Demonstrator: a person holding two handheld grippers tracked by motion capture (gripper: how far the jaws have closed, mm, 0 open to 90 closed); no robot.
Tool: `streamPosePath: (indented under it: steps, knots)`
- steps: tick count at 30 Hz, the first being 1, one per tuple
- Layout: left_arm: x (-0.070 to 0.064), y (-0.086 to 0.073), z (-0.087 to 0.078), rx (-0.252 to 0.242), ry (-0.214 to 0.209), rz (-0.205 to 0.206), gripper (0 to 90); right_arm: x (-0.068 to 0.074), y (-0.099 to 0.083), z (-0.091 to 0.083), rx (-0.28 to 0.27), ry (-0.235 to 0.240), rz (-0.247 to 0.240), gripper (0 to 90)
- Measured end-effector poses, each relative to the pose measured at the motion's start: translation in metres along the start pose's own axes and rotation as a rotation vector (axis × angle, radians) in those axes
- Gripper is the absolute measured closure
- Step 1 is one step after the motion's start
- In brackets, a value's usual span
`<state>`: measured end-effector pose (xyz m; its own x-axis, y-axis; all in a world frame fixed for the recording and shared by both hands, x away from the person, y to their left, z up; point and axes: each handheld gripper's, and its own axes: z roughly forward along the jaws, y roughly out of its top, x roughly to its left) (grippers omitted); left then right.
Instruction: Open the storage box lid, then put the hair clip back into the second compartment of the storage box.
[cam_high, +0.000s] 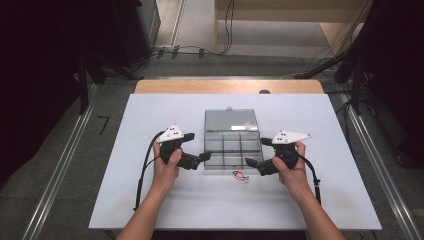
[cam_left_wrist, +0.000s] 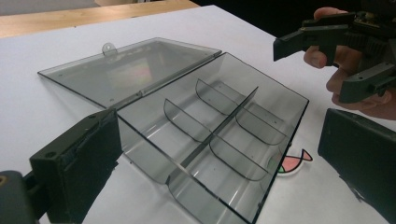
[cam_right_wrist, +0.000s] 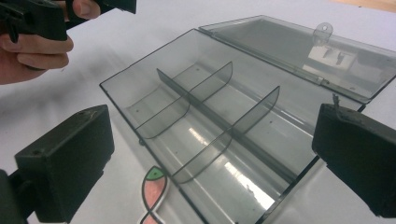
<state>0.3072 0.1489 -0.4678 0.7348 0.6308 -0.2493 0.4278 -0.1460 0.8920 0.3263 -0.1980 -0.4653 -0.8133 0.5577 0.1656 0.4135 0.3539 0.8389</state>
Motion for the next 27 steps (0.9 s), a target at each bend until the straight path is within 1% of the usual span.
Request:
streamPosePath:
  steps: [2, 5, 9, 12, 16, 17, 19, 21, 24, 25, 27]
  knots:
    - [-0.001, -0.003, -0.003, -0.005, 0.001, -0.002, 0.0, 0.003, -0.002, -0.001, 0.001, 0.003, -0.004, 0.0]
    - [-0.005, -0.008, -0.006, -0.003, 0.004, 0.007, 0.0, 0.005, -0.003, -0.003, 0.0, -0.001, -0.016, 0.0]
    - [-0.009, -0.014, -0.012, -0.003, 0.007, 0.018, 0.0, 0.01, -0.005, -0.006, -0.015, 0.015, -0.018, 0.0]
    - [-0.012, -0.02, -0.017, -0.008, 0.008, 0.021, 0.0, 0.015, -0.008, -0.007, -0.012, 0.028, -0.028, 0.0]
    - [-0.013, -0.029, -0.023, -0.009, 0.008, 0.016, 0.0, 0.02, -0.01, -0.01, -0.002, 0.033, -0.039, 0.0]
    - [-0.014, -0.031, -0.025, -0.004, 0.01, 0.018, 0.0, 0.021, -0.011, -0.011, -0.003, 0.039, -0.038, 0.0]
    - [-0.014, -0.035, -0.029, -0.008, 0.009, 0.011, 0.0, 0.022, -0.013, -0.012, -0.014, 0.046, -0.024, 3.2]
    - [-0.016, -0.04, -0.032, -0.01, 0.008, 0.006, 0.0, 0.025, -0.014, -0.014, -0.012, 0.055, -0.02, 3.2]
    - [-0.017, -0.046, -0.037, -0.008, 0.013, 0.004, 0.0, 0.029, -0.015, -0.014, -0.009, 0.056, -0.031, 3.2]
    - [-0.018, -0.048, -0.038, -0.005, 0.016, 0.01, 0.0, 0.03, -0.016, -0.014, -0.007, 0.054, -0.034, 3.3]
    - [-0.018, -0.051, -0.041, -0.004, 0.021, 0.007, 0.0, 0.031, -0.017, -0.014, 0.002, 0.062, -0.038, 4.4]
